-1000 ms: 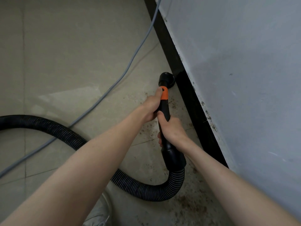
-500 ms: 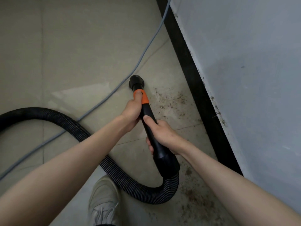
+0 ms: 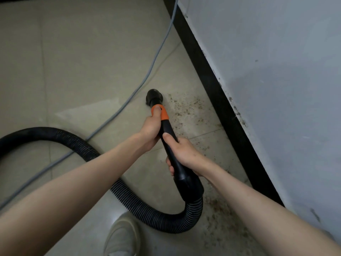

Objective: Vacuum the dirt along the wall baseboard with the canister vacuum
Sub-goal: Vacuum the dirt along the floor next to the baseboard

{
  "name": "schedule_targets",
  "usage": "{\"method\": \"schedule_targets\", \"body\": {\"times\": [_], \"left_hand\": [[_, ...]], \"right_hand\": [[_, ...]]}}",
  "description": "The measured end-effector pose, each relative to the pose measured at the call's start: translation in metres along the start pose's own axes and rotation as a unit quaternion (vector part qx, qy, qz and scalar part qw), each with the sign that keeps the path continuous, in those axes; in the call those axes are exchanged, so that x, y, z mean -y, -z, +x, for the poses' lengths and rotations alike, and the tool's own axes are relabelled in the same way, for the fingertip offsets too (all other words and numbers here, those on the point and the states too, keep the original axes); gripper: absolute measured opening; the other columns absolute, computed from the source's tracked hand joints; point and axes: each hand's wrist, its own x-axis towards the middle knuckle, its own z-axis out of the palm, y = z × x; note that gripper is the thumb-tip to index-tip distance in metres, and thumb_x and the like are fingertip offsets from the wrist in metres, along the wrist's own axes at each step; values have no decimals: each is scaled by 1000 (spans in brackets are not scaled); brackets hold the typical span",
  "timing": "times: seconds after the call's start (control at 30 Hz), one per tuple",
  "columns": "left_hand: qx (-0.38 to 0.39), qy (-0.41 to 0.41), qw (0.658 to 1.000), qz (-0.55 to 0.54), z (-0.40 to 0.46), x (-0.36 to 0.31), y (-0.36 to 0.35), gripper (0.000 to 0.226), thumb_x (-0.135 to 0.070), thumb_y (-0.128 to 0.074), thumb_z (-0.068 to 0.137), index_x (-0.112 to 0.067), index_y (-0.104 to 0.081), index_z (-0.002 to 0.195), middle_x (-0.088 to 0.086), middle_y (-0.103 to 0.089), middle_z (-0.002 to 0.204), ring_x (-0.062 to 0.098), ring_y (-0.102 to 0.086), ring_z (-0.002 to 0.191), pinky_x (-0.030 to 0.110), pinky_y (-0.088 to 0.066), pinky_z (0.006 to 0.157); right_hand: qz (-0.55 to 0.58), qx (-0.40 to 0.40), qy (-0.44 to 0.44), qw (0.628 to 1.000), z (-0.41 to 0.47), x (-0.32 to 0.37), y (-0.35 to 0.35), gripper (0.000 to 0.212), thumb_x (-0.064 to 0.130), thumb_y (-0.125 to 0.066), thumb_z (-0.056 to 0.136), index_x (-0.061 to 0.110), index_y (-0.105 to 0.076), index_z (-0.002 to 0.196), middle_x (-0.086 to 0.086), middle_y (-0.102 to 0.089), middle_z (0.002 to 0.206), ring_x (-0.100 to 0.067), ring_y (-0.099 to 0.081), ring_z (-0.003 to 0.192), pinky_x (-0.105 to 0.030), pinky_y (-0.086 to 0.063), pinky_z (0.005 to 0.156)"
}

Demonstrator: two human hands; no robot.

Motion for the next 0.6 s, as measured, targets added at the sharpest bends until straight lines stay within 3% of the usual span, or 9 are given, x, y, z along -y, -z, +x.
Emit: {"method": "schedule_targets", "body": {"times": [0.23,0.43,0.6], "left_hand": [[25,8,999,-24,7,-9,-16,44,-47,-34,100,-9,-49,84,5,-50,72,17,-51,62,27,-44,56],[62,34,997,-39,17,-9,-40,45,-48,-35,99,-8,-51,89,4,-52,72,16,-52,62,21,-45,45],[98,59,992,-55,16,-5,-60,44,-48,-34,99,-10,-51,85,6,-55,77,17,-55,66,25,-47,53]], "right_hand": [[-54,-76,18,996,-1,9,8,41,51,-46,96,10,-49,90,-8,-57,56,-17,-53,37,-25,-47,40],[-100,-140,10,985,1,9,26,41,50,-45,97,10,-51,97,-8,-58,62,-13,-53,37,-24,-45,39],[-122,-168,-1,978,-3,5,43,40,48,-45,98,8,-50,98,-7,-57,60,-11,-50,32,-19,-41,35]]}}
